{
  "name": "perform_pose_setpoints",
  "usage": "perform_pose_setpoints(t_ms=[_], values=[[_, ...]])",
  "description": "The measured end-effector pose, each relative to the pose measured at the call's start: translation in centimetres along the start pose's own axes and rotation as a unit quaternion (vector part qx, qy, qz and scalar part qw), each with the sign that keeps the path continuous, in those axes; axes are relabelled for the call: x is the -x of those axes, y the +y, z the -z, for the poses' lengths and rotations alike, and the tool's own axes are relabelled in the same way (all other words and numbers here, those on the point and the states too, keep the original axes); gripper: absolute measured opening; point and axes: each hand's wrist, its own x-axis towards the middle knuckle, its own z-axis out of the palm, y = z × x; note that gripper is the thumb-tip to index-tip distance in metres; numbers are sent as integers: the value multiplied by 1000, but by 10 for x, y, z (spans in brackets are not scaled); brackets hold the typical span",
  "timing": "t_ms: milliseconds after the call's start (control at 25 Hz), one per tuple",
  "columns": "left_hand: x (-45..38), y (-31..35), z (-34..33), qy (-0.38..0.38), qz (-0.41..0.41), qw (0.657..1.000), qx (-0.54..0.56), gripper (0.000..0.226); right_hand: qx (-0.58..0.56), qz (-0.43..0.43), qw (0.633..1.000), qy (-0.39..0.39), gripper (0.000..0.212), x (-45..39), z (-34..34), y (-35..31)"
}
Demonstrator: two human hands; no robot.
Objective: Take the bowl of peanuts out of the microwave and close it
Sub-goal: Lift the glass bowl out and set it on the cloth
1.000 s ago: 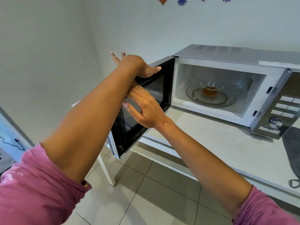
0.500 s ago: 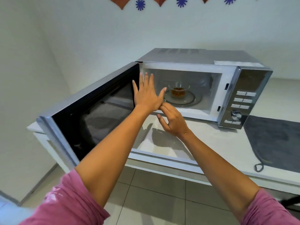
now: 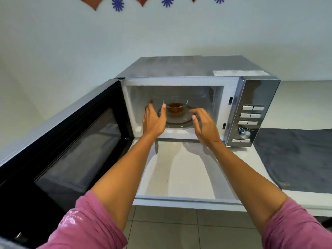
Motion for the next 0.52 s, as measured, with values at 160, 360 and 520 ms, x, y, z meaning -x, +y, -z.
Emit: perform_pose_setpoints(t_ms=[160,360,520], values=[[-24,-3,-34,10,45,990,134,64,-69,-117,991,6,25,-30,-16,16],[-65,18,-50,37,195,934,297,61,-189,-302,927,112,40,-74,-46,7],[-90,24,-54,35,222,870,438,67,-354,-451,806,147,64,-106,-62,14]])
